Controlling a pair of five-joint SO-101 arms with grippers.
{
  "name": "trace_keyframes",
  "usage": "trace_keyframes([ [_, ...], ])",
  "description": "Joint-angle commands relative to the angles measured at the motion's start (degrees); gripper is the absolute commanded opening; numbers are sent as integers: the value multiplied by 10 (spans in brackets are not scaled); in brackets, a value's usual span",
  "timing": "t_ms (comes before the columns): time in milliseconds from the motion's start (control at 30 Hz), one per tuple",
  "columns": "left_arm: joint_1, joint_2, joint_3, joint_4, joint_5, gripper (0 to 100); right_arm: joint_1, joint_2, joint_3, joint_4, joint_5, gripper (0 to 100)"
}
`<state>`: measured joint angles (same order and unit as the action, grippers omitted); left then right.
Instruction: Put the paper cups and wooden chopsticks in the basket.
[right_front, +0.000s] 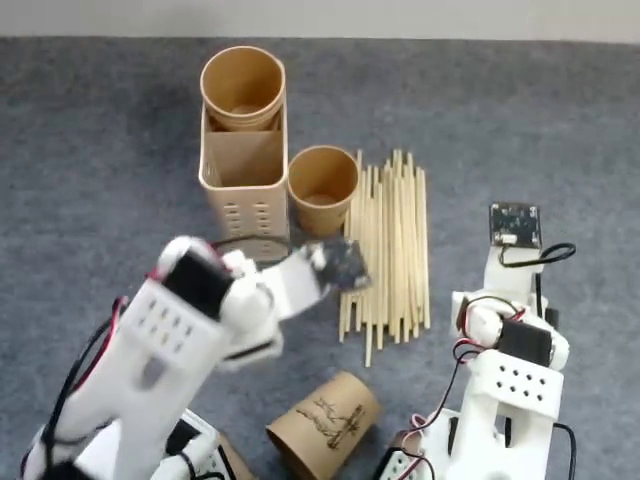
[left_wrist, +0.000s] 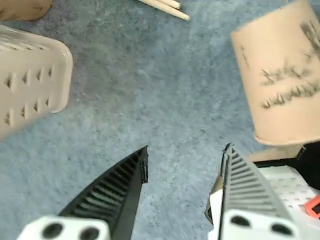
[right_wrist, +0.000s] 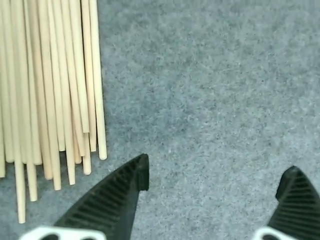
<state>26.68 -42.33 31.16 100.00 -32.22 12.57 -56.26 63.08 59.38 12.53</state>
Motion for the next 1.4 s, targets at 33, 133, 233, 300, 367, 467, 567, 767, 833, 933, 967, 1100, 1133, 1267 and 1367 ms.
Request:
trace_keyframes([
  [33, 8, -142, 155, 4, -56, 290, -6, 0, -2, -8, -3, 393],
  [133, -30, -228, 177, 8, -101, 307, -7, 0, -2, -13, -3, 393],
  [233, -60, -277, 200, 8, -201, 309, -7, 0, -2, -13, -3, 393],
  [300, -65, -293, 212, 5, -222, 309, -7, 0, -2, -13, -3, 393],
  [367, -44, -299, 216, 4, -212, 309, -7, 0, -2, -13, -3, 393],
  [467, 32, -299, 216, 4, -167, 307, -7, 1, -2, -24, -3, 393],
  [567, 133, -299, 222, 3, -124, 307, -7, 1, -2, -27, -3, 393],
  [767, 247, -299, 237, -16, -96, 309, -7, 1, -1, -27, -3, 393],
  [833, 263, -299, 239, -17, -96, 309, -7, 1, -1, -28, -3, 393],
  [933, 267, -299, 257, -47, -96, 309, -7, 1, -1, -28, -3, 393],
  [967, 267, -299, 275, -69, -96, 308, -7, 1, -2, -28, -3, 393],
  [1100, 267, -298, 367, -172, -96, 307, -7, 1, -2, -28, -3, 393],
  [1133, 267, -298, 389, -198, -96, 306, -7, 1, -2, -28, -3, 393],
  [1267, 250, -299, 440, -287, -65, 306, -7, 1, -2, -28, -3, 393],
  [1367, 181, -301, 438, -328, -67, 293, -7, 1, -2, -28, -3, 393],
])
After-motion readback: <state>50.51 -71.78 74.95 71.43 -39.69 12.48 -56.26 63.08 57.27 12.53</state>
